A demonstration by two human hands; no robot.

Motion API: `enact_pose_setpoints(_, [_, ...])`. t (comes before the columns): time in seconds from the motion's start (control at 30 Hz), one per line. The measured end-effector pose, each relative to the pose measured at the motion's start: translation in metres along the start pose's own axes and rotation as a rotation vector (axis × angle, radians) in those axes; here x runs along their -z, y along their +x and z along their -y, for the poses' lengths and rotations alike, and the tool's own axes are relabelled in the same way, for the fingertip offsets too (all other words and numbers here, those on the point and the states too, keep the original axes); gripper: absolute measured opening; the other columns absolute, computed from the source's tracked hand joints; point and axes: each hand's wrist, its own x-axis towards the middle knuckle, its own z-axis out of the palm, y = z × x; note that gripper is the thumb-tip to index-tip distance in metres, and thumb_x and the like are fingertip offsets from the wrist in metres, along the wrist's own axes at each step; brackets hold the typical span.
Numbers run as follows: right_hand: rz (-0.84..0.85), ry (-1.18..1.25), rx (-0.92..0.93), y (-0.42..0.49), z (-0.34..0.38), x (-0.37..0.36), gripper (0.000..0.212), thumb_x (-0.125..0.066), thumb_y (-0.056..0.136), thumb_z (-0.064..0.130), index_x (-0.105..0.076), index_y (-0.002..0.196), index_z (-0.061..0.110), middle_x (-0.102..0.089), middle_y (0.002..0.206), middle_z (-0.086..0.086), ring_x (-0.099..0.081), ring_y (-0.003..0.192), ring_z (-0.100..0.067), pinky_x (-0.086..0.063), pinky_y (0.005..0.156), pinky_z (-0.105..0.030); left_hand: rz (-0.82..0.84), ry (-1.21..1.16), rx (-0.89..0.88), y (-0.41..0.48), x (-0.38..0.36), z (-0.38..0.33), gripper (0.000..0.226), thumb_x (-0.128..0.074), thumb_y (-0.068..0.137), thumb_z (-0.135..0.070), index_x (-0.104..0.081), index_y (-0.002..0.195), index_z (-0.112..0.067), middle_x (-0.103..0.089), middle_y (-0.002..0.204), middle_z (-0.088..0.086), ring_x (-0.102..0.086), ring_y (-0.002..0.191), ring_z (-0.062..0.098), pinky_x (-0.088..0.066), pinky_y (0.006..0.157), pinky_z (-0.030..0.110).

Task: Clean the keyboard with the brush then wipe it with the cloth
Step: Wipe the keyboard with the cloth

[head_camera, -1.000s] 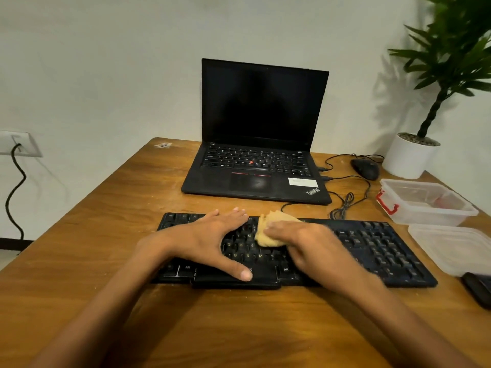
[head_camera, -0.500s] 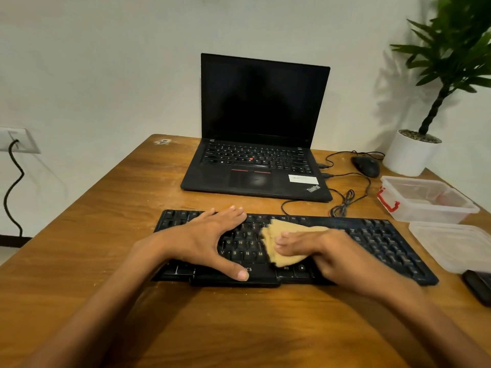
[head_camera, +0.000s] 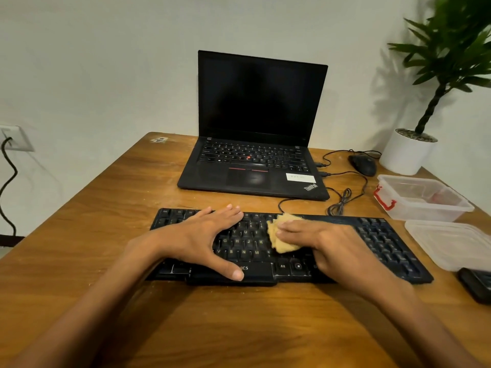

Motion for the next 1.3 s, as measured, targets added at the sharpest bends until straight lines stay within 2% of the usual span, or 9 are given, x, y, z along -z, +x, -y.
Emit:
enact_pose_setpoints(0.1, [0.013,0.018,0.082,-0.001,0.011,-0.011,0.063,-0.071,0.057,-0.012,-0.067,0.105,0.028,-0.067,0.108,0.014,-0.061,0.101,0.0,-0.043,0.091,-0.022,-0.006,0.004,-0.007,0.0,0.0,-0.001,0.12,-0.048,0.051,-0.082,0.006,0.145,-0.032,0.02,0.143,-0.026,0.033,0.105,-0.032,0.024,0.089,0.001])
enact_pose_setpoints(0.33, [0.001,-0.078,-0.08,-0.012,-0.014,0.009,0.056,-0.076,0.052,-0.008,-0.071,0.094,0.029,-0.071,0.095,0.012,-0.068,0.086,-0.005,-0.058,0.059,-0.025,0.034,-0.033,0.029,0.002,0.005,-0.004,0.12,-0.055,0.052,-0.077,0.006,0.145,-0.033,0.019,0.14,-0.027,0.029,0.123,-0.014,0.02,0.101,0.017])
enact_pose_setpoints(0.47, [0.011,-0.034,0.108,-0.012,0.004,-0.008,0.057,-0.077,0.059,-0.001,-0.067,0.107,0.027,-0.067,0.11,0.011,-0.063,0.101,-0.004,-0.046,0.085,-0.02,0.007,-0.068,0.041,0.007,0.006,-0.013,0.112,-0.066,0.065,-0.059,0.005,0.146,-0.03,0.013,0.141,-0.025,0.021,0.122,-0.01,0.017,0.101,0.018])
enact_pose_setpoints(0.57, [0.014,-0.08,0.07,0.004,-0.017,-0.01,0.066,-0.076,0.053,-0.009,-0.067,0.109,0.026,-0.067,0.11,0.008,-0.065,0.1,-0.009,-0.054,0.078,-0.027,-0.012,-0.062,0.025,0.008,0.002,-0.013,0.11,-0.068,0.067,-0.057,0.004,0.146,-0.03,0.01,0.14,-0.027,0.02,0.122,-0.011,0.018,0.101,0.018])
enact_pose_setpoints(0.77, [0.0,-0.114,0.053,0.037,-0.021,0.0,0.052,-0.068,0.069,-0.006,-0.066,0.11,0.027,-0.065,0.116,0.01,-0.065,0.1,-0.014,-0.058,0.071,-0.034,-0.02,-0.07,0.03,0.008,0.001,-0.012,0.112,-0.069,0.066,-0.059,0.004,0.146,-0.032,0.01,0.142,-0.027,0.019,0.126,-0.011,0.017,0.103,0.019])
enact_pose_setpoints(0.9, [0.063,0.028,0.111,0.031,-0.009,-0.014,0.048,-0.066,0.071,-0.008,-0.066,0.109,0.022,-0.066,0.113,0.005,-0.065,0.1,-0.015,-0.057,0.076,-0.036,-0.013,-0.053,0.044,0.008,0.001,-0.012,0.113,-0.068,0.066,-0.061,0.005,0.146,-0.032,0.011,0.145,-0.025,0.02,0.126,-0.009,0.017,0.104,0.019])
enact_pose_setpoints(1.03, [0.098,-0.112,-0.031,0.054,-0.027,-0.007,0.047,-0.05,0.089,0.007,-0.05,0.127,0.035,-0.049,0.133,0.017,-0.052,0.12,-0.011,-0.051,0.085,-0.034,-0.003,-0.082,0.059,0.004,0.005,-0.018,0.108,-0.069,0.07,-0.053,0.006,0.145,-0.033,0.012,0.133,-0.03,0.021,0.117,-0.01,0.014,0.097,0.016])
enact_pose_setpoints(1.17, [0.054,0.001,0.053,0.028,-0.008,-0.01,0.038,-0.06,0.081,0.006,-0.064,0.113,0.026,-0.064,0.118,0.006,-0.064,0.103,-0.014,-0.055,0.082,-0.035,0.006,-0.091,0.07,0.005,0.004,-0.016,0.11,-0.07,0.068,-0.056,0.007,0.144,-0.035,0.014,0.136,-0.031,0.024,0.119,-0.008,0.014,0.098,0.018])
enact_pose_setpoints(1.3, [0.082,-0.024,-0.082,0.03,-0.036,-0.003,0.045,-0.056,0.085,0.002,-0.056,0.121,0.029,-0.053,0.13,0.013,-0.051,0.12,-0.008,-0.045,0.097,-0.03,0.015,-0.096,0.064,0.004,0.006,-0.018,0.108,-0.069,0.07,-0.053,0.007,0.145,-0.034,0.016,0.133,-0.031,0.023,0.117,-0.009,0.015,0.097,0.017])
